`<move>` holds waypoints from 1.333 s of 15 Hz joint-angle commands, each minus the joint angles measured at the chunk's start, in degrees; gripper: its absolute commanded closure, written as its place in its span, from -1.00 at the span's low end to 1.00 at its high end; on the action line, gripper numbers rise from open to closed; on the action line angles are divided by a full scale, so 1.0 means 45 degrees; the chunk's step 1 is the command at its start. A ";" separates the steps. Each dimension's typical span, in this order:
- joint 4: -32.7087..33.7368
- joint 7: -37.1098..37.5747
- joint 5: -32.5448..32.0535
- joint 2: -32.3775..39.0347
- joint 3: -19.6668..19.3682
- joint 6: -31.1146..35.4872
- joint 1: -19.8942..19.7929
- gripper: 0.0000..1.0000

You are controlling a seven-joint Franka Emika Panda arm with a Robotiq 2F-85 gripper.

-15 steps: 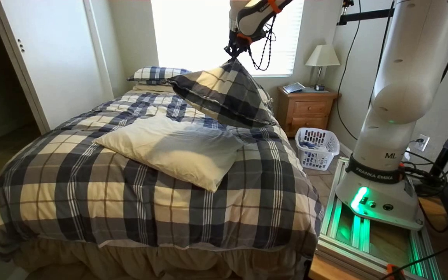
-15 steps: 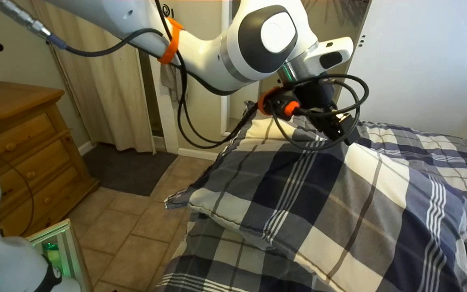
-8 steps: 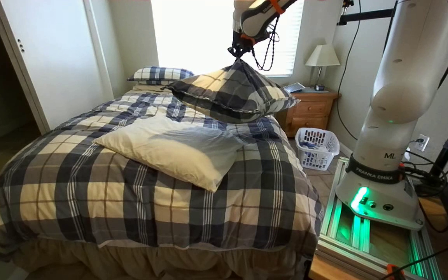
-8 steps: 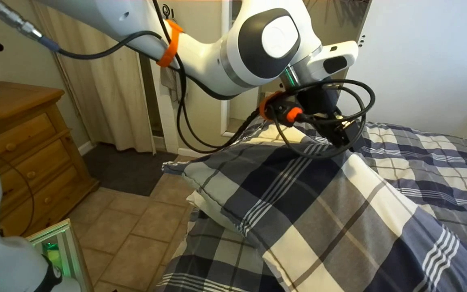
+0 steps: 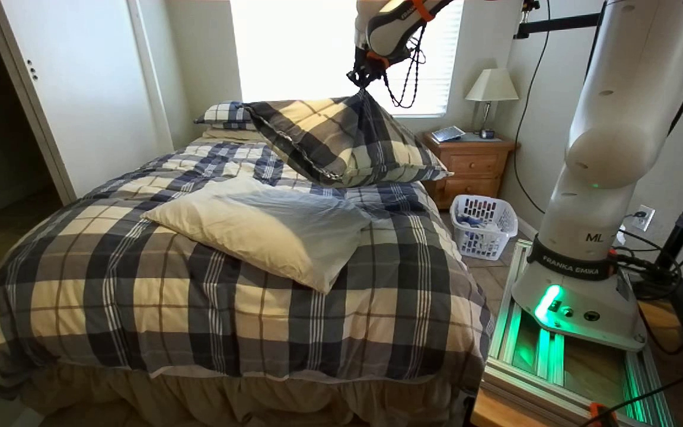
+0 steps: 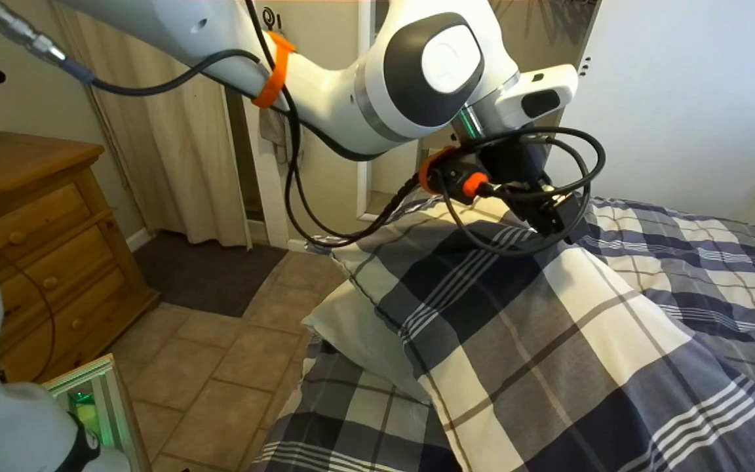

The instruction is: Move the top pillow to the right, then move the white pillow to the left

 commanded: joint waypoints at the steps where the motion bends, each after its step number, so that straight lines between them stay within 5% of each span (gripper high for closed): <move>1: 0.0101 0.0073 -0.0115 0.0052 0.0225 -0.0040 -0.0301 0.99; 16: 0.0303 -0.0649 -0.4937 0.0641 -0.0211 0.0038 -0.0660 0.99; 20: 0.0851 0.1308 -0.6718 0.0840 -0.0400 0.0312 -0.0848 0.99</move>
